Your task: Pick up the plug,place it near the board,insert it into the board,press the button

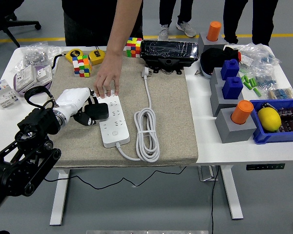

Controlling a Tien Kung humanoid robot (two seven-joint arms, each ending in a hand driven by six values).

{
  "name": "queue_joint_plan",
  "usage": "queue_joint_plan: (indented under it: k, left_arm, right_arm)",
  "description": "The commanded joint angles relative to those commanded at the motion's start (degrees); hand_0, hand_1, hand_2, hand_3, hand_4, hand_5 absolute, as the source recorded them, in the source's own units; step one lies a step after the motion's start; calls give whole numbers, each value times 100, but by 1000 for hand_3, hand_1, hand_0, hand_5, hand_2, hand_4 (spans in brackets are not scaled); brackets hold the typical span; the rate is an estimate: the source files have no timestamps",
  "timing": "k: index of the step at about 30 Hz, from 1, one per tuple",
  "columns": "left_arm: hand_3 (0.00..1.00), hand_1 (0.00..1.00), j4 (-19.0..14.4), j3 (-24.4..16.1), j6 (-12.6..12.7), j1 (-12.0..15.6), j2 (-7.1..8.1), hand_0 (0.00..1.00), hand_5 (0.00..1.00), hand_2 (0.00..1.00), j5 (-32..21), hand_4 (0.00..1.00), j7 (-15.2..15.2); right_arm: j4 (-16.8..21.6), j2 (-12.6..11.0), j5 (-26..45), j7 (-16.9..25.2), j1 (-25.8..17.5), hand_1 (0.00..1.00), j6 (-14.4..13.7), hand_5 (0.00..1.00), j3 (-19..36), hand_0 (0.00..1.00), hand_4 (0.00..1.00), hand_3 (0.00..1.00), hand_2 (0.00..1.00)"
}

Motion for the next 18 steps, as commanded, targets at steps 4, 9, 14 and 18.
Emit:
queue_joint_plan:
  k: [4,9,14,18]
  left_arm:
    - [317,147,-212,-163,-63,9,12,266,96,222,0,726,14]
    - [322,149,-382,-395,-175,27,54,266,96,222,0,732,19]
    - [326,151,-267,-560,-216,77,65,266,97,234,0,737,24]
    - [326,151,2,-729,-214,160,50,266,97,234,0,737,16]
  right_arm:
    - [0,6,3,4,-4,692,2,998,0,785,998,758,710]
    - [0,8,-6,4,-2,692,-5,998,7,785,998,758,710]
    - [0,8,-17,-4,-17,692,-14,998,13,786,998,758,710]
    - [0,12,-31,-8,-30,692,-20,998,20,786,998,758,710]
